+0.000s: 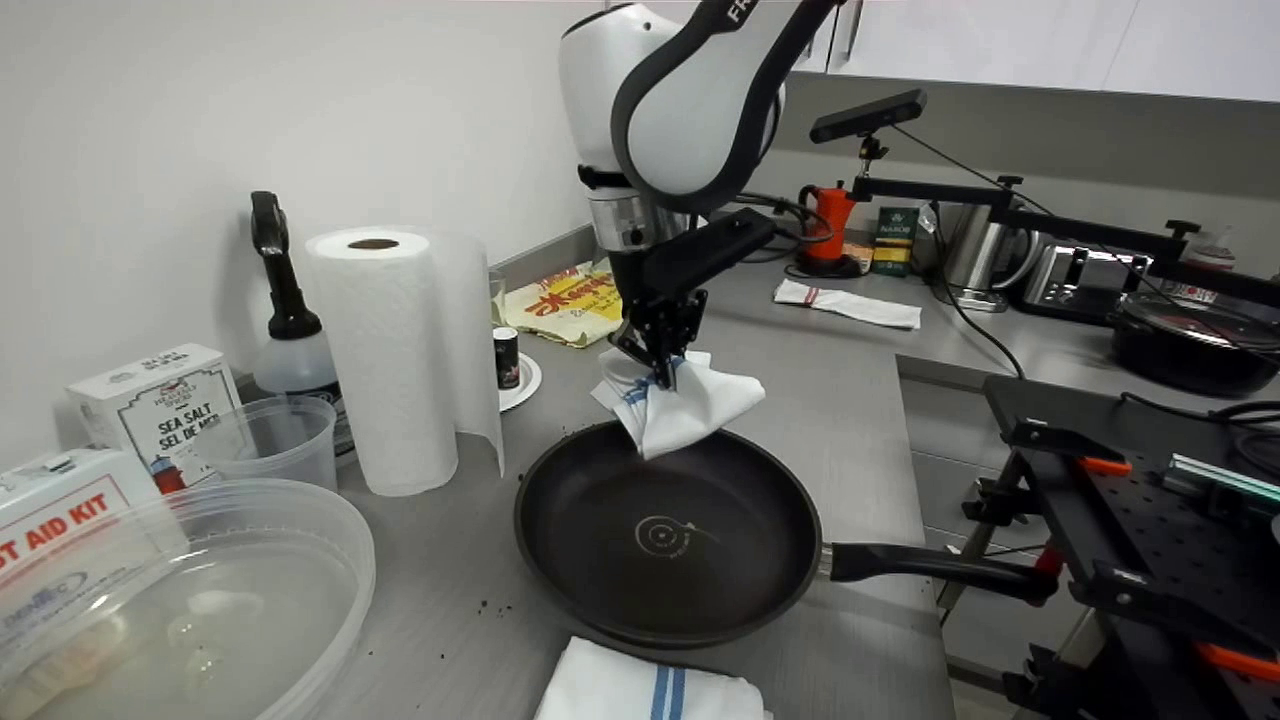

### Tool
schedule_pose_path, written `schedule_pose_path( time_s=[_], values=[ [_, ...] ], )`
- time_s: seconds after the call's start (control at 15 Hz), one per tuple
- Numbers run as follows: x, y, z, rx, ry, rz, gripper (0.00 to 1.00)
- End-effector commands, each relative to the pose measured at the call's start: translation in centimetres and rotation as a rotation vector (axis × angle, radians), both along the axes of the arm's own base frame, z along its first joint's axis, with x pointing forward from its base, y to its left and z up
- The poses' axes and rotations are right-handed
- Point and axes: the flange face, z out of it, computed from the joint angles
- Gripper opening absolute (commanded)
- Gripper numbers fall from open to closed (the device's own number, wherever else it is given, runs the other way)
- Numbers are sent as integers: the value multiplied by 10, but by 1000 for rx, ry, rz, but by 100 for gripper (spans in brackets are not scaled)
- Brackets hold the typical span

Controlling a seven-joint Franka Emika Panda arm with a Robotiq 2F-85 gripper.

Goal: Use the tea towel on the right to wipe the pan

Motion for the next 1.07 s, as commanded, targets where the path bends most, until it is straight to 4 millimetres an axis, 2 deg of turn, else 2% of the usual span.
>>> schedule_pose_path(
  time_s=[0.0, 0.27, 0.53, 0.73, 1.0],
  values=[
    [28, -15, -22, -19, -14, 28, 3],
    [37, -33, -40, -27, -5, -3, 3],
    [37, -41, -49, -28, 2, -33, 3],
    [34, -37, -52, -23, 5, -38, 3],
    [29, -21, -53, -16, 8, -26, 3]
  ],
)
